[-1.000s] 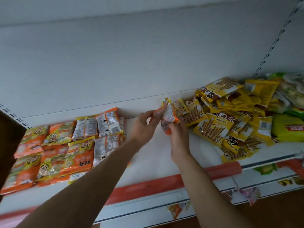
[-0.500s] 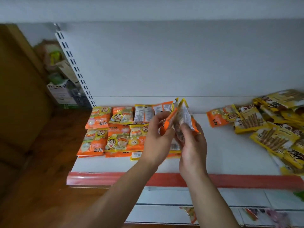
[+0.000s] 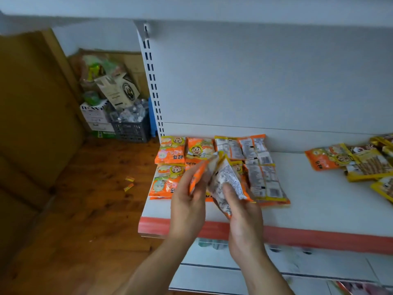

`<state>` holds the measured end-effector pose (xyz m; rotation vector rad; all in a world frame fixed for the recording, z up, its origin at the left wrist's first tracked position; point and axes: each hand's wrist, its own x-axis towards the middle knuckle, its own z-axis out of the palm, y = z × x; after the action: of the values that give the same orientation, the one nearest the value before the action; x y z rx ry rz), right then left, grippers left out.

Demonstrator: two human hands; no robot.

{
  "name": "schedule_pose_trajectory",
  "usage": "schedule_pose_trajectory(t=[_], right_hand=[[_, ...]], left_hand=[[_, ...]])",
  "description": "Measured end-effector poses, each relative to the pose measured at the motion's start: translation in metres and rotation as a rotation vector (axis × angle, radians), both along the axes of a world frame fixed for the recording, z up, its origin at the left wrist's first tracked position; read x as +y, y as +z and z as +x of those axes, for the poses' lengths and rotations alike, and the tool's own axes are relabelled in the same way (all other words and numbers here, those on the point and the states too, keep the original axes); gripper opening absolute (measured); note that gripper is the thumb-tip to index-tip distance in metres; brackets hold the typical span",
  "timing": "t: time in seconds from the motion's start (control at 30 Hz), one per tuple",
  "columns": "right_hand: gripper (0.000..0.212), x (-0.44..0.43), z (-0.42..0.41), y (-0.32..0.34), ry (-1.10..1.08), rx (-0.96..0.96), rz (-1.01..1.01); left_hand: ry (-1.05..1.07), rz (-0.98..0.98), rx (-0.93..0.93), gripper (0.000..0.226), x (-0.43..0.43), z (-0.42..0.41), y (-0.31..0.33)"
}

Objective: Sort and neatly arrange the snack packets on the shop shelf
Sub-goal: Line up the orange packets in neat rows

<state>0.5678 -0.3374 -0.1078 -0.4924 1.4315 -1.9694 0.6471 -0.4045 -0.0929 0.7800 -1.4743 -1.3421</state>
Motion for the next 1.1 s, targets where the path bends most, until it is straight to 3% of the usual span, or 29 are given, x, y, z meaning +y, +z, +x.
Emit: schedule_pose_trajectory(t=[0.13, 0.2, 0.3, 0.37, 0.5, 0.57, 0.67, 0.73, 0.87, 1.1], right_hand=[[0.041, -0.004, 0.002, 0.0, 0.047, -0.076, -0.016], [0.025, -0.006, -0.006, 0.004, 0.009, -0.112, 0.005], [0.026, -0.018, -0.033, 0.019, -0.085, -0.057, 0.015], [0.029, -0.033, -0.058, 0.033, -0.126, 0.169, 0.032], [0.037, -0.075, -0.103, 0.048, -0.182, 0.916, 0.282], [0.047, -0.095, -0.119, 0.049, -0.086, 1.215, 0.421], [0.046, -0.113, -0.133, 0.037, 0.166, 1.474, 0.609], [0.046, -0.117, -0.137, 0.028, 0.313, 1.517, 0.653], [0.073, -0.122, -0.147, 0.018, 0.592, 1.457, 0.837], [0.056, -0.123, -0.14, 0.01, 0.66, 1.47, 0.978]], left_hand=[[0.063, 0.238, 0.13, 0.021, -0.01, 0.018, -0.004], [0.1, 0.316, 0.195, 0.017, -0.018, 0.02, -0.002], [0.176, 0.29, 0.136, 0.021, -0.041, 0.015, 0.007], [0.198, 0.072, -0.03, 0.024, -0.066, 0.008, 0.017], [0.141, -0.459, -0.398, 0.06, -0.112, -0.024, 0.03], [0.109, -0.619, -0.621, 0.063, -0.13, -0.045, 0.03], [-0.031, -0.702, -0.96, 0.051, -0.144, -0.068, 0.018], [-0.144, -0.662, -1.101, 0.052, -0.149, -0.074, 0.009], [-0.395, -0.532, -1.259, 0.083, -0.16, -0.072, 0.007], [-0.454, -0.653, -1.45, 0.086, -0.158, -0.068, -0.001]])
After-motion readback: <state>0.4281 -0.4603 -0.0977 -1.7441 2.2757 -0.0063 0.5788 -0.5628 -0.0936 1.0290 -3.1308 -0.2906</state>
